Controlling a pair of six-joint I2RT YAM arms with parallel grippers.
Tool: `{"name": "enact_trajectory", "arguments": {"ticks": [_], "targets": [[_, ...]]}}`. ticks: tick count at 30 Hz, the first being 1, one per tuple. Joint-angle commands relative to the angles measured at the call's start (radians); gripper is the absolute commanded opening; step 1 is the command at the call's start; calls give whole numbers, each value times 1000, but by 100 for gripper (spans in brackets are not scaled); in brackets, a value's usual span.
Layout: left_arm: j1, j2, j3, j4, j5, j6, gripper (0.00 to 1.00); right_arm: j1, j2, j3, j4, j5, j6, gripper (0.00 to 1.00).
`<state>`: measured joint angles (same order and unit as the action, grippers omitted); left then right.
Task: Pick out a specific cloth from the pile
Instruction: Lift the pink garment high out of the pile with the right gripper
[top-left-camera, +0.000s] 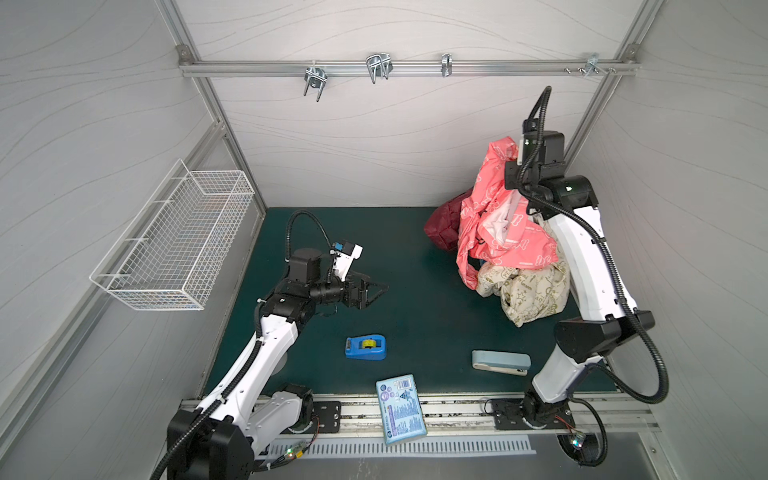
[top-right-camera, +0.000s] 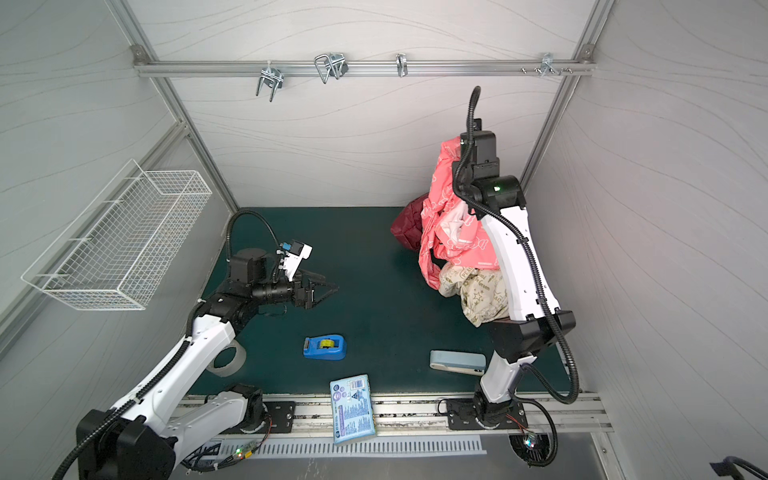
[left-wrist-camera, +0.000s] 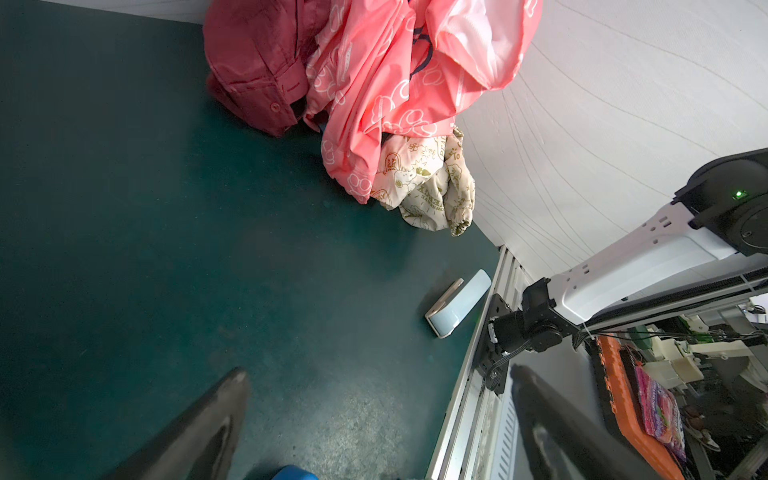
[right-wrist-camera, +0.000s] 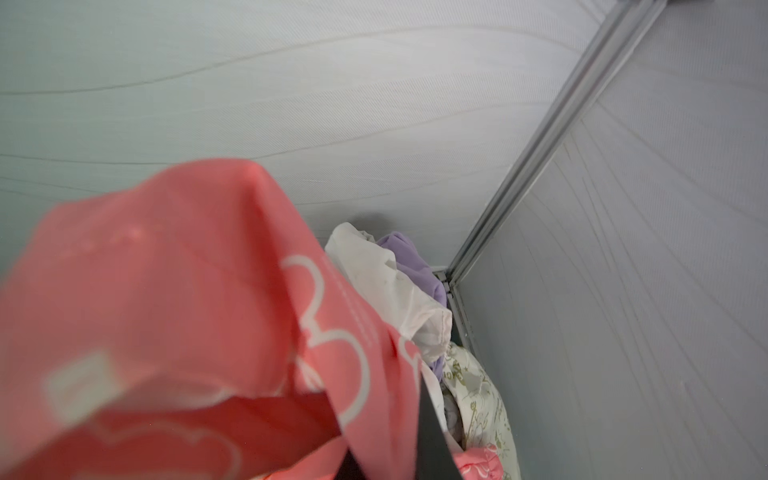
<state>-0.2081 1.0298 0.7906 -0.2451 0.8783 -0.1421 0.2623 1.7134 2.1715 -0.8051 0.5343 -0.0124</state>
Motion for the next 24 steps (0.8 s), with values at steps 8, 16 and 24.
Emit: {"name": "enact_trajectory", "arguments": {"ticks": [8, 16, 24], "targets": [[-4, 10, 20, -8, -12, 27, 99, -45, -82, 109, 118, -222, 179, 0], [-4, 6, 15, -2, -13, 21, 99, -43, -116, 173, 229, -403, 286, 0], [-5, 0, 12, 1, -16, 21, 99, -44, -84, 249, 375, -522, 390, 0]]}}
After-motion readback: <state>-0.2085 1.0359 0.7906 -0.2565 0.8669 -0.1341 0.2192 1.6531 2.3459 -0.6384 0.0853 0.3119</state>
